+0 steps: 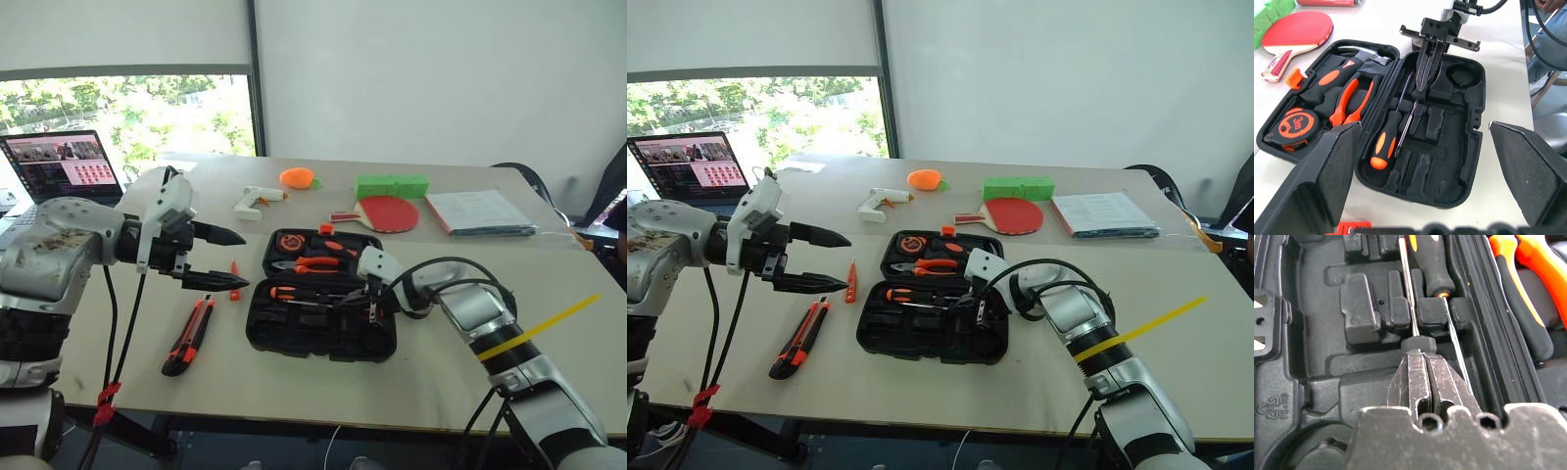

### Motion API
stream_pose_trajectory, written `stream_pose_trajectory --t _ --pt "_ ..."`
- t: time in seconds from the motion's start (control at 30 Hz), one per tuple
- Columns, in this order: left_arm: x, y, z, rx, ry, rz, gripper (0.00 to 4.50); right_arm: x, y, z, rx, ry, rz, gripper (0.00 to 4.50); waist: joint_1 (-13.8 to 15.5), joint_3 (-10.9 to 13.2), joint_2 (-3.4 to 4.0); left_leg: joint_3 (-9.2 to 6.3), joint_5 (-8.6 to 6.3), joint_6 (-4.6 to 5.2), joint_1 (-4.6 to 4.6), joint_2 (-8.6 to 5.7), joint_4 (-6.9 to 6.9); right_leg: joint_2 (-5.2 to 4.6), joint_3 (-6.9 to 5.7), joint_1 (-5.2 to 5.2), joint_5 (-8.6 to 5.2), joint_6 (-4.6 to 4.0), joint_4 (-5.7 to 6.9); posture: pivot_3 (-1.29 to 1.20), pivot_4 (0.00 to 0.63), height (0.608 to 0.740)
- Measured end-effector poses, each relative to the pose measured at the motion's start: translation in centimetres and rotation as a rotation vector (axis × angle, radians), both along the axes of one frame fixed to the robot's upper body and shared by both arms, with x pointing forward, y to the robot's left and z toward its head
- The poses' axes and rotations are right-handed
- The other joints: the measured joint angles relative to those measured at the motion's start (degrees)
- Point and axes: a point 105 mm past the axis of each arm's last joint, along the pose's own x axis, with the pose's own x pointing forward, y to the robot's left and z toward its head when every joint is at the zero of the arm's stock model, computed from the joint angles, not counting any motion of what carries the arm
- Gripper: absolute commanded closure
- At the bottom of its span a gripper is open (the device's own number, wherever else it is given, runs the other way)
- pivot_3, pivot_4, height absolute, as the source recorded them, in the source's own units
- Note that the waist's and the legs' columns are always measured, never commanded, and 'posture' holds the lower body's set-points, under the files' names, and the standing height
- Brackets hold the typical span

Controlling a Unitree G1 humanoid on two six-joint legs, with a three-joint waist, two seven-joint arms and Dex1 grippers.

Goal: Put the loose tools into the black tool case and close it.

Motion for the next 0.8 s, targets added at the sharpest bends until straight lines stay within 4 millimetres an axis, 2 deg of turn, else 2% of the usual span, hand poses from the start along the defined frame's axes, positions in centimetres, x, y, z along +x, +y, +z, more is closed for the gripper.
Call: stream_pose_trajectory --t 0.2,0.33,0.4,0.5,0.57,0.7,0.73,0.8 --pt "0.0 0.0 -0.1 0.000 0.002 0.001 0.00 0.1 0.0 -0.2 -0.014 -0.021 -0.003 4.49 0.0 0.0 0.00 0.00 -0.01 0.00 0.65 0.01 -0.10 0.00 -0.01 0.64 -0.06 -0.03 -0.11 0.00 0.150 0.736" --pt "-0.1 0.1 -0.9 0.005 0.017 0.015 0.00 -0.2 0.1 0.3 0.055 -0.007 -0.024 4.49 0.0 0.0 -0.02 -0.01 -0.01 0.00 0.57 0.02 -0.11 0.00 -0.01 0.54 -0.07 -0.06 -0.06 0.00 0.150 0.736" --pt "0.1 0.4 -1.5 0.003 0.028 0.048 0.00 -0.7 0.4 1.6 0.135 -0.002 -0.028 4.49 0.0 0.1 0.02 -0.02 -0.01 0.00 0.40 0.02 -0.12 0.00 0.00 0.37 -0.08 -0.07 -0.04 0.00 0.150 0.736" --pt "0.5 1.3 -2.7 -0.007 0.048 0.152 0.00 -2.0 0.5 5.9 0.250 -0.080 0.000 4.49 0.2 0.1 0.03 -0.05 -0.01 0.01 0.19 0.06 -0.16 0.00 -0.02 0.15 -0.08 -0.07 -0.04 0.00 0.150 0.736" --pt "0.2 2.8 -3.5 -0.023 0.066 0.258 0.00 -3.7 -0.2 7.9 0.288 -0.125 0.023 4.49 0.3 0.1 0.02 -0.06 -0.05 0.06 0.14 0.08 -0.21 0.00 -0.05 0.11 -0.08 -0.07 -0.09 0.00 0.150 0.736" --pt "-2.2 7.3 -5.2 0.008 0.124 0.461 0.00 -6.5 -1.3 8.7 0.326 -0.102 0.047 4.49 0.0 0.1 -0.03 0.04 -0.07 0.05 0.00 0.11 -0.24 -0.09 -0.03 -0.12 -0.09 -0.08 -0.11 0.00 0.150 0.736" --pt "-3.1 8.6 -5.7 0.020 0.142 0.515 0.00 -7.0 -1.4 8.9 0.334 -0.095 0.053 3.88 -0.1 0.1 -0.03 0.07 -0.06 0.04 -0.01 0.12 -0.23 -0.09 -0.05 -0.15 -0.09 -0.10 -0.10 0.00 0.150 0.736" --pt "-4.1 10.4 -6.0 0.034 0.163 0.593 0.00 -7.5 -1.5 9.6 0.350 -0.106 0.063 3.36 0.0 0.1 -0.05 0.09 -0.03 -0.02 0.04 0.13 -0.20 -0.09 -0.08 -0.13 -0.07 -0.15 -0.03 0.00 0.150 0.736"
